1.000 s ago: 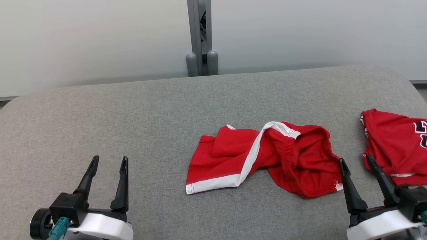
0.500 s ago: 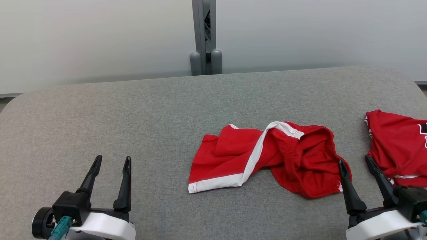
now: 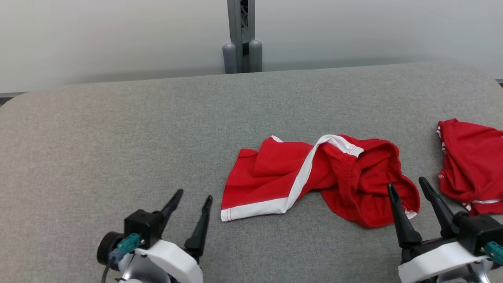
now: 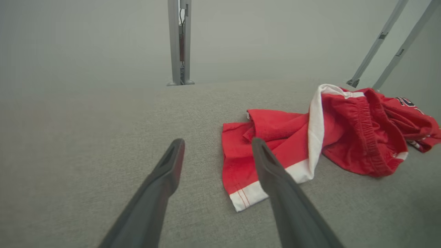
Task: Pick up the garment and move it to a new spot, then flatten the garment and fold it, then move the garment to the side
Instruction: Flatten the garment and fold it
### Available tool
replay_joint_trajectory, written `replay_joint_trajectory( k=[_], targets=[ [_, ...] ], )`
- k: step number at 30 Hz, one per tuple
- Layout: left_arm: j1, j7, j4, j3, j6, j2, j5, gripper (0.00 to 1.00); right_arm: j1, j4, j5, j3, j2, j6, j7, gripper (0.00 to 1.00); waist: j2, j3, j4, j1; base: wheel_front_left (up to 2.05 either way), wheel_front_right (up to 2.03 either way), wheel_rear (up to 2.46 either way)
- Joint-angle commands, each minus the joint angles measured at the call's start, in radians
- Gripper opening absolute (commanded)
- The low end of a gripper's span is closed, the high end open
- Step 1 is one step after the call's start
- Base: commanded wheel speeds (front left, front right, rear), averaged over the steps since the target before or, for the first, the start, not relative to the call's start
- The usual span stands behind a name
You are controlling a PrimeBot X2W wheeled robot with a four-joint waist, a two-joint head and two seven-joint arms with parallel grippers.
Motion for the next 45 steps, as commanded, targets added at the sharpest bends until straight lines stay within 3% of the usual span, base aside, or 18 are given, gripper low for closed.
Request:
replay_joint_trajectory(
  k=[1,7,14,16,17,28,33,42,43,44,45],
  targets=[
    [-0.022,0.01,0.02,-0.008,-0.013,-0.004,-0.009,1.0,-0.012,0.004,0.006,0.003,-0.001,0.0,-0.002,1.0,-0.0001,0.015,-0.009,0.0,0.0,0.0,0.0],
    [-0.071,0.086,0.202,-0.052,-0.074,-0.056,-0.074,1.0,-0.047,0.031,0.018,0.038,0.0,0.0,-0.009,1.0,-0.0001,0.069,-0.05,0.0,0.0,0.0,0.0],
    [-0.122,0.087,0.312,-0.048,-0.1,-0.075,-0.107,0.98,-0.069,0.056,0.027,0.047,0.001,0.0,-0.017,1.0,-0.0001,0.107,-0.077,0.0,0.0,0.0,0.0],
    [-0.135,0.077,0.328,-0.045,-0.105,-0.076,-0.11,0.12,-0.072,0.062,0.034,0.048,0.0,0.0,-0.02,1.0,-0.0001,0.114,-0.081,0.0,0.0,0.0,0.0],
    [-0.138,0.075,0.335,-0.045,-0.109,-0.077,-0.112,0.0,-0.074,0.067,0.039,0.05,0.0,0.0,-0.019,1.0,-0.0001,0.117,-0.081,0.0,0.0,0.0,0.0],
    [-0.175,0.052,0.34,-0.056,-0.117,-0.067,-0.099,0.0,-0.196,0.137,0.192,0.113,-0.038,0.0,0.012,1.0,-0.0001,0.139,-0.055,0.0,0.0,0.0,0.0],
    [-0.185,0.052,0.333,-0.069,-0.119,-0.073,-0.094,0.0,-0.288,0.225,0.318,0.166,-0.059,0.0,0.024,1.0,-0.0001,0.154,-0.026,0.0,0.0,0.0,0.0],
    [-0.198,0.041,0.335,-0.089,-0.116,-0.083,-0.088,0.0,-0.414,0.368,0.44,0.263,-0.097,0.0,-0.025,1.0,-0.0001,0.174,0.012,0.0,0.0,0.0,0.0],
    [-0.199,0.037,0.335,-0.09,-0.114,-0.084,-0.088,0.0,-0.423,0.376,0.449,0.272,-0.099,0.0,-0.036,0.83,-0.0001,0.175,0.014,0.0,0.0,0.0,0.0],
    [-0.2,0.034,0.335,-0.091,-0.114,-0.085,-0.088,0.0,-0.427,0.384,0.463,0.282,-0.098,0.0,-0.042,0.44,-0.0001,0.176,0.015,0.0,0.0,0.0,0.0],
    [-0.201,0.033,0.335,-0.091,-0.113,-0.085,-0.088,0.0,-0.433,0.393,0.476,0.293,-0.099,0.0,-0.043,0.27,-0.0001,0.177,0.016,0.0,0.0,0.0,0.0]
  ],
)
